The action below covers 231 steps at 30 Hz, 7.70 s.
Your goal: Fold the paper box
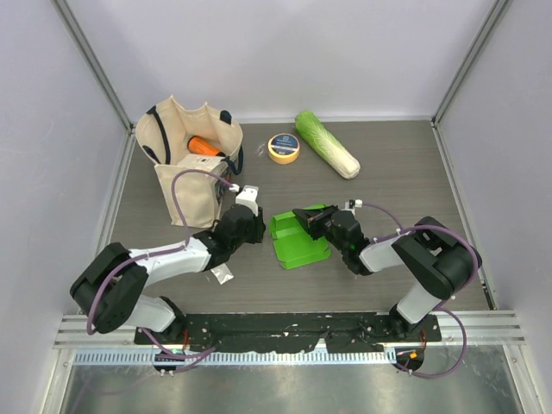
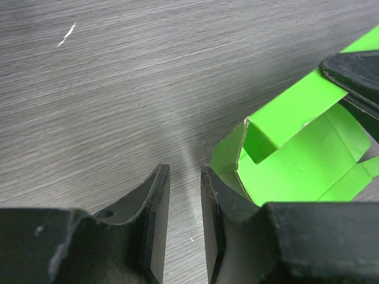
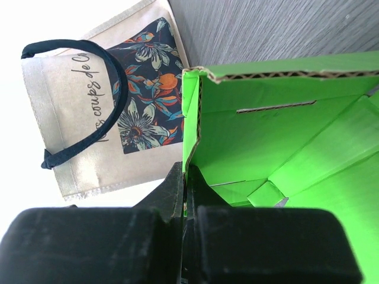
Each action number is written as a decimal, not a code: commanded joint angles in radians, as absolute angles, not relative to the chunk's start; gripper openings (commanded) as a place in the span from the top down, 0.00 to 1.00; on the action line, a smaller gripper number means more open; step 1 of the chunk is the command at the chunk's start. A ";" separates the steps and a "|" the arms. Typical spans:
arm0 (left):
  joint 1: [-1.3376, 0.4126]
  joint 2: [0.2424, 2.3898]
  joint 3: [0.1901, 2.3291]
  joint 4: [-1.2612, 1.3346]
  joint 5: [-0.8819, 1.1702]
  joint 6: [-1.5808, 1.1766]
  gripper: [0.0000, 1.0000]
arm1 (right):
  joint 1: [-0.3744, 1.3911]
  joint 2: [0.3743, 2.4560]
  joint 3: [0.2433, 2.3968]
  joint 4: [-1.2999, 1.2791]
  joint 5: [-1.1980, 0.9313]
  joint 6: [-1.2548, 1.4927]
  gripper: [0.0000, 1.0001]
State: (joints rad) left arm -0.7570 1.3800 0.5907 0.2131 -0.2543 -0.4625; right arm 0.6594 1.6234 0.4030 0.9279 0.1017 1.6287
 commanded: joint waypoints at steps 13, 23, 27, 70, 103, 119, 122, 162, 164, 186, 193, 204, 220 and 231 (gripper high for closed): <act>-0.821 1.494 0.658 0.368 -0.175 -0.379 0.69 | 0.660 1.641 0.436 0.979 0.089 1.632 0.99; -0.830 1.496 0.641 0.394 -0.204 -0.376 0.64 | 0.664 1.629 0.399 0.986 0.084 1.566 0.95; -0.834 1.503 0.601 0.422 -0.193 -0.393 0.67 | 0.666 1.615 0.387 0.982 0.083 1.534 0.86; -0.868 1.483 0.515 0.534 -0.184 -0.373 0.57 | 0.670 1.891 0.226 1.600 0.072 1.422 0.98; -0.577 1.259 0.548 0.342 -0.163 -0.630 0.58 | 0.555 1.876 0.528 1.428 -0.127 1.266 0.99; -0.620 1.364 0.528 0.428 -0.081 -0.620 0.60 | 0.552 1.907 0.455 1.632 -0.147 1.290 0.96; -0.620 1.353 0.545 0.397 -0.071 -0.618 0.58 | 0.549 1.870 0.508 1.522 -0.152 1.345 0.94; -0.781 1.680 0.607 0.476 -0.308 -0.712 1.00 | 0.548 1.957 0.534 1.540 -0.117 1.479 0.96; -0.782 1.681 0.600 0.482 -0.307 -0.713 1.00 | 0.549 1.973 0.500 1.584 -0.121 1.459 0.96; -0.764 1.249 0.514 0.284 -0.264 -0.624 0.74 | 0.543 1.661 0.664 0.752 -0.046 1.503 0.99; -0.669 1.178 0.598 0.167 -0.316 -0.629 0.75 | 0.537 1.684 0.716 0.571 -0.063 1.549 0.99; -0.580 1.360 0.759 0.089 -0.265 -0.572 0.66 | 0.525 1.715 0.798 0.420 -0.064 1.565 0.99; -0.595 1.655 0.848 0.230 -0.223 -0.419 0.67 | 0.471 1.778 0.775 0.485 -0.100 1.574 0.99; -0.658 1.709 0.888 0.242 -0.150 -0.351 0.76 | 0.469 1.760 0.750 0.551 -0.107 1.545 0.99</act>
